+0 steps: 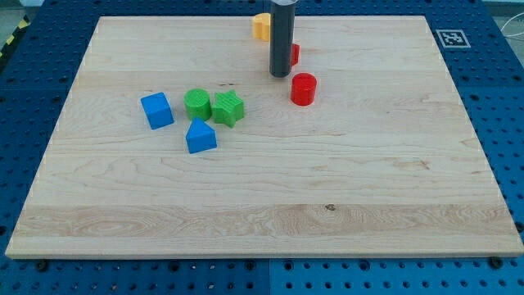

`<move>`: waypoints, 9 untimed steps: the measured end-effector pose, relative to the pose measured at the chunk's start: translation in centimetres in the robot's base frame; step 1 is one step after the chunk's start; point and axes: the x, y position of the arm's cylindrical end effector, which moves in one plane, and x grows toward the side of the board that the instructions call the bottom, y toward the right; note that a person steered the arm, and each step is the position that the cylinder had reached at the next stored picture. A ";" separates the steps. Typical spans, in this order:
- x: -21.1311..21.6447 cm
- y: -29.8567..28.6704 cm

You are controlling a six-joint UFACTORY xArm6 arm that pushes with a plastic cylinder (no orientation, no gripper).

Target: Push the red star a bit up

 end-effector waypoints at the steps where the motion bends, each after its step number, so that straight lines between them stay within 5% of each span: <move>1: 4.2 2.3; 3: 4.1 3.2; 9: -4.9 0.6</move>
